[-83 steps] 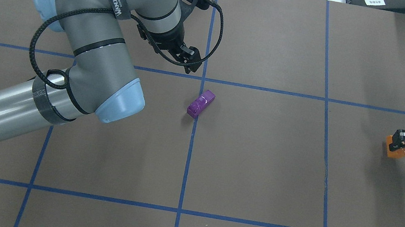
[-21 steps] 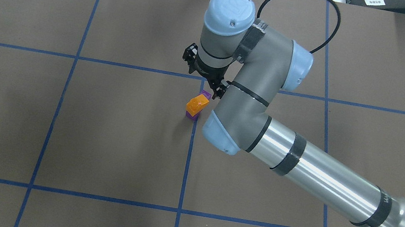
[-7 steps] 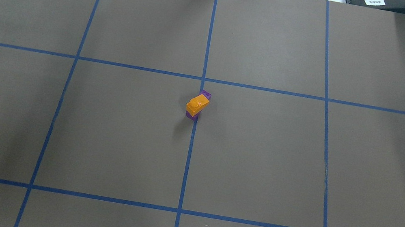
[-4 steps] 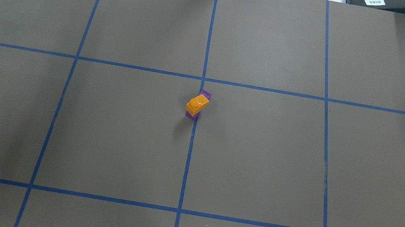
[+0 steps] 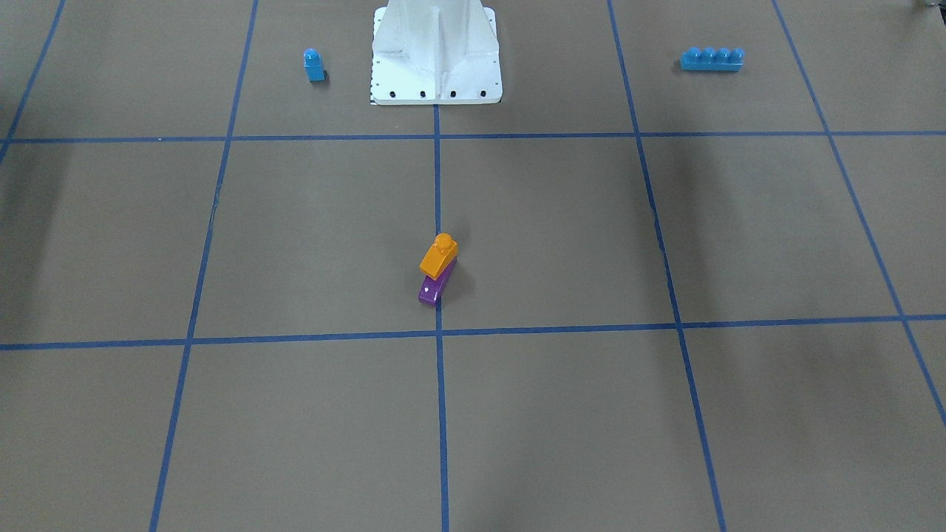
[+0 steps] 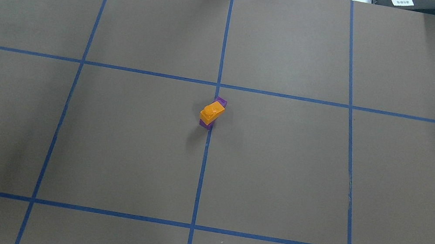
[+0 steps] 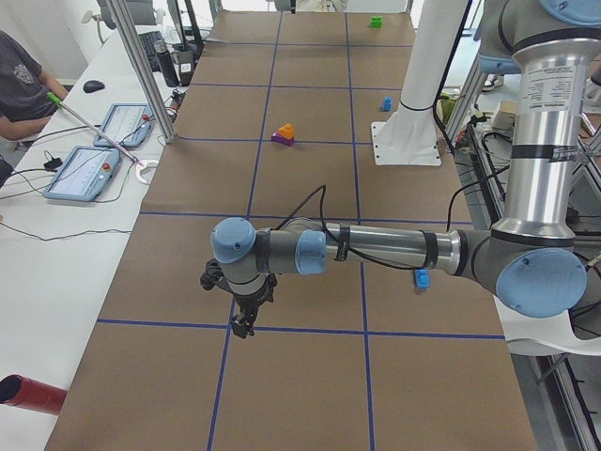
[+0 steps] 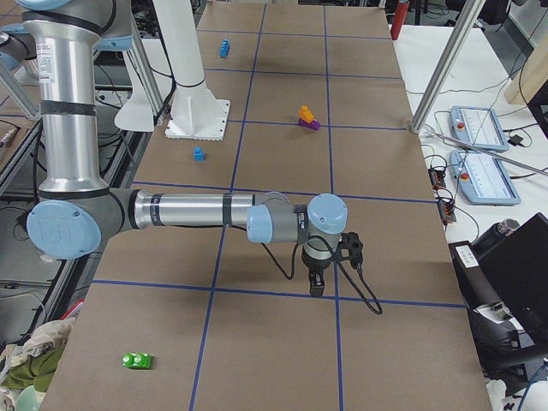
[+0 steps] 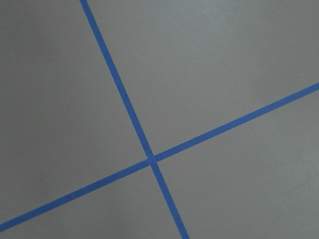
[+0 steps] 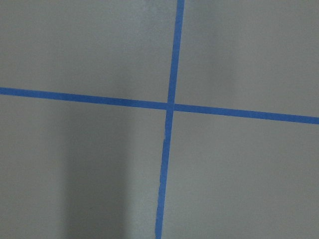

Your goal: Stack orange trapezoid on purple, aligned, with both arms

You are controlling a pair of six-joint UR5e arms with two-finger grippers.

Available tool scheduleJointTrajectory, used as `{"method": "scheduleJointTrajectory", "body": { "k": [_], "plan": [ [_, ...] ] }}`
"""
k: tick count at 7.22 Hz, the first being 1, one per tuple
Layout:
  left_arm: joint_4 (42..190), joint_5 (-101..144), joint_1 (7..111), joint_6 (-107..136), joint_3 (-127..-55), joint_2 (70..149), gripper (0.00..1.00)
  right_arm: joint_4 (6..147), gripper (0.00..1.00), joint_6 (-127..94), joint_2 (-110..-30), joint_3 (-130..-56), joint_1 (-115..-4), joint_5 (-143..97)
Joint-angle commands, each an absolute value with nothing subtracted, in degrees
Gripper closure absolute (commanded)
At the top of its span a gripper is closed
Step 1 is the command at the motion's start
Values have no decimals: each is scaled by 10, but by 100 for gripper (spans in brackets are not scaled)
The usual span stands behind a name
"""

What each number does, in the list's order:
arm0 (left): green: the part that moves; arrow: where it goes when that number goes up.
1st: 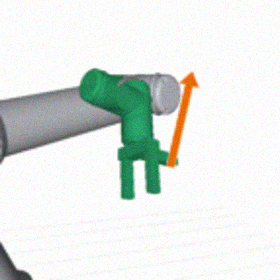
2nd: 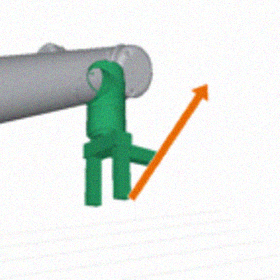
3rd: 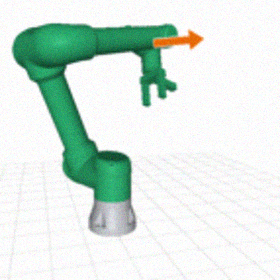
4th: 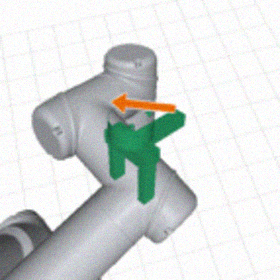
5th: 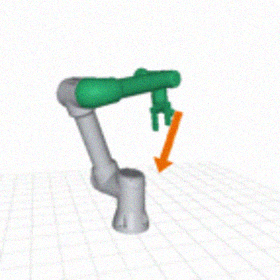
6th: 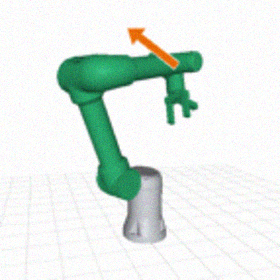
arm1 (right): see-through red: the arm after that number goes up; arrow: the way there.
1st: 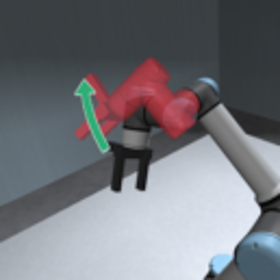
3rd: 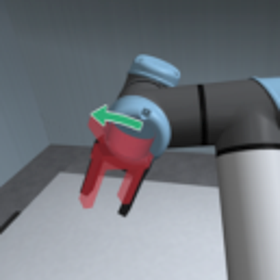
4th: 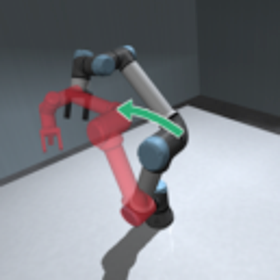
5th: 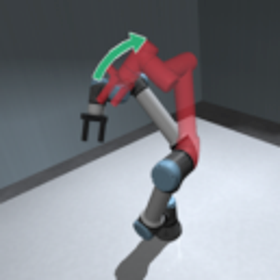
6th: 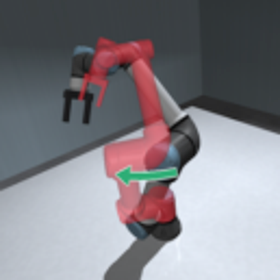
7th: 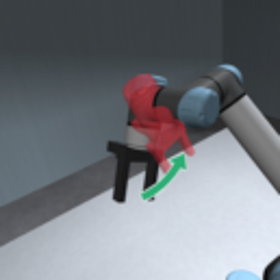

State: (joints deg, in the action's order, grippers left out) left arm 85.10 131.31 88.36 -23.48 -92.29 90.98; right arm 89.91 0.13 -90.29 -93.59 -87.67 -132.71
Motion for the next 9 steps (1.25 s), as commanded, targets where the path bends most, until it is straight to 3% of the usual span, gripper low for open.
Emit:
{"method": "scheduleJointTrajectory", "body": {
  "k": [1,9],
  "plan": [
    [852,1313,884,-235,-923,908,0,957,0,2,-908,-977,-883,-1329],
    [852,1312,883,-234,-922,910,0,954,0,3,-907,-962,-883,-1326]
  ]
}}
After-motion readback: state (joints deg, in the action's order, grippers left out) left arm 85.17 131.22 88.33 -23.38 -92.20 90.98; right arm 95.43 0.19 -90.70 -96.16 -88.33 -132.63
